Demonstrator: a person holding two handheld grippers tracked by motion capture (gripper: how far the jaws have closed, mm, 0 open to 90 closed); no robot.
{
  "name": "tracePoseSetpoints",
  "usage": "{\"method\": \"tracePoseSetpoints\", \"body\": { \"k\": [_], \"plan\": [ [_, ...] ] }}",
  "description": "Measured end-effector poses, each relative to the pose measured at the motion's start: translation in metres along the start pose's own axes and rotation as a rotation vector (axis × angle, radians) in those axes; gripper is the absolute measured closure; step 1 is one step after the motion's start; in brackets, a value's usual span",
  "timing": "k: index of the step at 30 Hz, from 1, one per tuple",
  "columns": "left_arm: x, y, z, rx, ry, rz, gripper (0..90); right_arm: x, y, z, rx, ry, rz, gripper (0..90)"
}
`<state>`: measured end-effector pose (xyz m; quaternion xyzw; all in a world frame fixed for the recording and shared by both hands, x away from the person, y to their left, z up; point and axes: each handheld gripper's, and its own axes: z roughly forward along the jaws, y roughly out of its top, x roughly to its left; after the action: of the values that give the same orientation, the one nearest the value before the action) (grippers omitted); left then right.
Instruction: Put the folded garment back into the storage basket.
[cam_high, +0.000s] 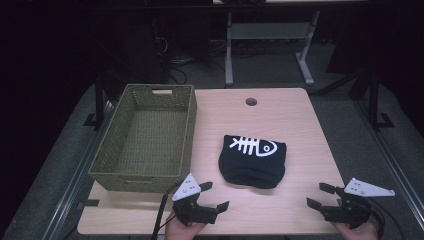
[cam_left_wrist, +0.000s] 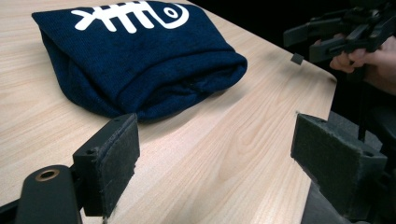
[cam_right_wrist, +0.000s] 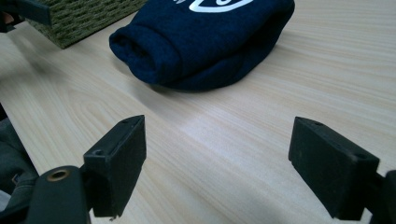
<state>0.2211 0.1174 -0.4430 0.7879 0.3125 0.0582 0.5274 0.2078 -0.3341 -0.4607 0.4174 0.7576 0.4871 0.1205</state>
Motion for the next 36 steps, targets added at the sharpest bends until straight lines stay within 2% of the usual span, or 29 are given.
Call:
{"method": "tracePoseSetpoints", "body": {
  "k": [3, 9, 16, 17, 20, 21, 24, 26, 27, 36],
  "plan": [
    [0.000, 0.002, 0.002, 0.004, 0.001, 0.000, 15.0, 0.000, 0.003, 0.000, -0.010, 0.011, 0.005, 18.4],
    [0.001, 0.012, 0.008, 0.001, -0.002, 0.019, 15.0, 0.001, 0.014, 0.002, 0.007, 0.031, 0.016, 17.1],
    [0.008, 0.023, 0.021, 0.000, -0.010, 0.001, 15.0, 0.004, 0.035, 0.009, -0.009, 0.043, -0.011, 17.2],
    [0.010, 0.024, 0.027, 0.009, 0.000, -0.006, 15.0, 0.005, 0.044, 0.015, -0.017, 0.058, -0.015, 17.2],
    [0.012, 0.027, 0.032, 0.016, -0.001, -0.016, 15.1, 0.007, 0.051, 0.023, -0.004, 0.073, -0.016, 17.2],
    [0.014, 0.029, 0.037, 0.014, 0.012, -0.019, 15.1, 0.008, 0.058, 0.031, 0.017, 0.078, -0.031, 17.2],
    [0.017, 0.032, 0.041, 0.020, 0.016, -0.027, 15.1, 0.008, 0.064, 0.039, 0.033, 0.094, -0.025, 17.2],
    [0.021, 0.035, 0.045, 0.021, 0.032, -0.045, 15.1, 0.006, 0.068, 0.046, 0.049, 0.103, -0.024, 17.1],
    [0.026, 0.038, 0.048, 0.013, 0.044, -0.068, 15.1, 0.004, 0.071, 0.051, 0.059, 0.104, -0.024, 17.1],
    [0.044, 0.048, 0.068, 0.013, 0.117, -0.126, 15.1, -0.008, 0.084, 0.075, 0.117, 0.087, -0.006, 17.2]
  ]
}}
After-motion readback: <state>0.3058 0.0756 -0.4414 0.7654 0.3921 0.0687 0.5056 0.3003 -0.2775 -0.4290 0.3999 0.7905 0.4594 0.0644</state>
